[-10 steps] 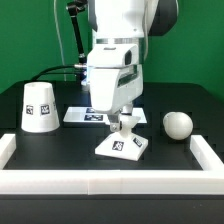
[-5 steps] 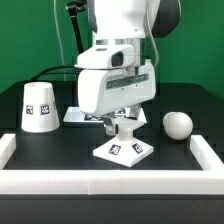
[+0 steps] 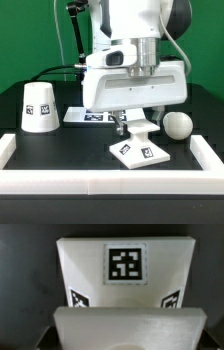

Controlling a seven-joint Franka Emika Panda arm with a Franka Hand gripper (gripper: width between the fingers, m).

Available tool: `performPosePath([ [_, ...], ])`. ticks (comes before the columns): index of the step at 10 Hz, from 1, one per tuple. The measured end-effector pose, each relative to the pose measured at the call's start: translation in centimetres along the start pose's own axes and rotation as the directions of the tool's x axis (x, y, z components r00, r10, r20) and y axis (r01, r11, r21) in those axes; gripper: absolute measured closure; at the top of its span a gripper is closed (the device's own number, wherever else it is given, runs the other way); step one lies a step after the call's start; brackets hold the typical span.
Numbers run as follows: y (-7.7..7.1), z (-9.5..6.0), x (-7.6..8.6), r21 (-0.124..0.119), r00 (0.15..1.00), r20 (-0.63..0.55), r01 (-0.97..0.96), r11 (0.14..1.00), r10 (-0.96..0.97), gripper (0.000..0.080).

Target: Assemble lamp

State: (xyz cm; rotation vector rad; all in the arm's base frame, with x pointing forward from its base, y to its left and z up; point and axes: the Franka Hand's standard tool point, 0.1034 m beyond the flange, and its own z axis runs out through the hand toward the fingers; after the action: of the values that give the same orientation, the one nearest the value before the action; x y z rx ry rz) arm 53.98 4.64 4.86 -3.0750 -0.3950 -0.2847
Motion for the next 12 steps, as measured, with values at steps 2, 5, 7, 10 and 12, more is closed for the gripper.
performPosePath([
  [2,-1.5,0.2,1.6,0.01,0.998,-0.007,-0.064,0.998,0.064,0.0264],
  [5,-3.2,0.6,3.6,0.018,0.994,-0.029,-0.1,0.995,0.101,0.0264],
  [7,-3.5,0.7,4.3,0.019,0.994,-0.055,-0.09,0.996,0.091,0.0264],
  [10,-3.4,0.7,4.7,0.018,0.993,-0.081,-0.084,0.996,0.086,0.0264],
  [12,-3.3,0.3,4.5,0.017,0.993,-0.081,-0.09,0.996,0.091,0.0264],
])
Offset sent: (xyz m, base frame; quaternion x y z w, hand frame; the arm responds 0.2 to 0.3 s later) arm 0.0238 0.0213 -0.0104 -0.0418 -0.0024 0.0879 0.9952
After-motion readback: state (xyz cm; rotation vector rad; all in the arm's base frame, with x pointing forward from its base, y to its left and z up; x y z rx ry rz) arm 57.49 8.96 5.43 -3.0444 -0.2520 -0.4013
